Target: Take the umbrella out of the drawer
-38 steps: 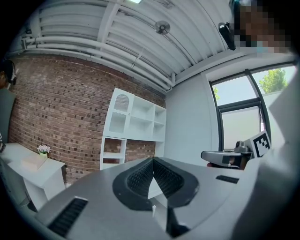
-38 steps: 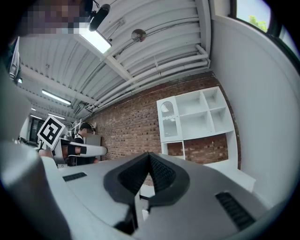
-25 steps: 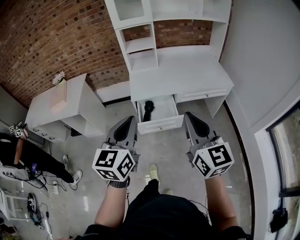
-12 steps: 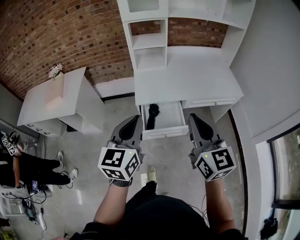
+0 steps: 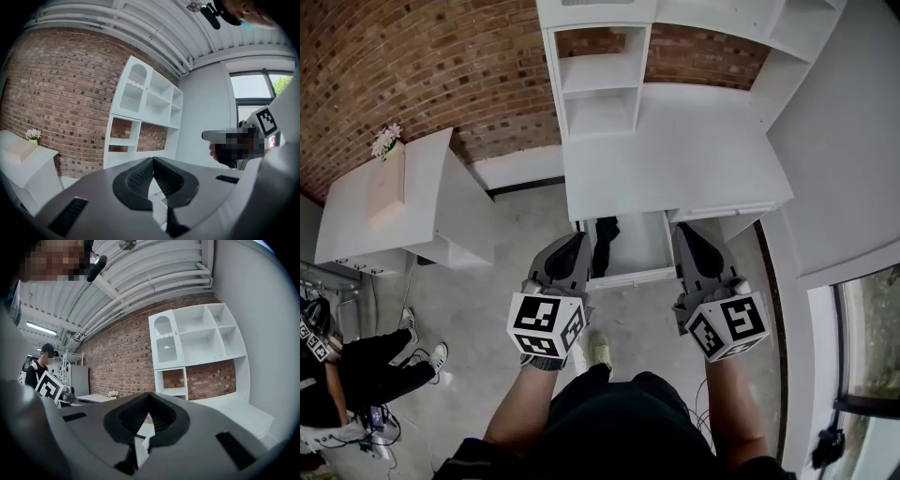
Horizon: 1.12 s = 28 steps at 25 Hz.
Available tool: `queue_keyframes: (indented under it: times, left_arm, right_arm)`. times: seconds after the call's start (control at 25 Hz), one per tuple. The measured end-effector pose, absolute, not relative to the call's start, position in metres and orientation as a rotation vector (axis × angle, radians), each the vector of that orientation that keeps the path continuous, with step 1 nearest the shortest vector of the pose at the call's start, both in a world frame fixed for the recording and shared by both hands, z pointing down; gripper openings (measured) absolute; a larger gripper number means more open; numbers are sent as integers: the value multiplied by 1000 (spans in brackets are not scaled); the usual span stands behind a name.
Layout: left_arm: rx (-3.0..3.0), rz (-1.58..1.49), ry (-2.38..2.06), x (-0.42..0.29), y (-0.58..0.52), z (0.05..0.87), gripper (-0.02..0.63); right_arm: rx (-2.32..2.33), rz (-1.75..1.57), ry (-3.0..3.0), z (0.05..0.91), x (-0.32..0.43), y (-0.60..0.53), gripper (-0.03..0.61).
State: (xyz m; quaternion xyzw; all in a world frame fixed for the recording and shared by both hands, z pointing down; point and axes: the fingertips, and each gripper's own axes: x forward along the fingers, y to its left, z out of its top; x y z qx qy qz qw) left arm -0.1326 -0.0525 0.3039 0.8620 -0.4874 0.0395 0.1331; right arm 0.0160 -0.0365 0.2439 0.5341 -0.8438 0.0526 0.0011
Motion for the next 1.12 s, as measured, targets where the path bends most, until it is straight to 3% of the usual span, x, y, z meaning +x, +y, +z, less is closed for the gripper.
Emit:
queue_keyframes:
  times: [0.56,1.12]
  left_arm:
    - [2456,151,-1317,-112,-116,382,6]
    - [2272,332,-1416,-85,-179,522,7]
  right_arm:
    - [1597,270,-2637,311,12,-127,5]
    - [1323,368,-2685,415,14,-218,5]
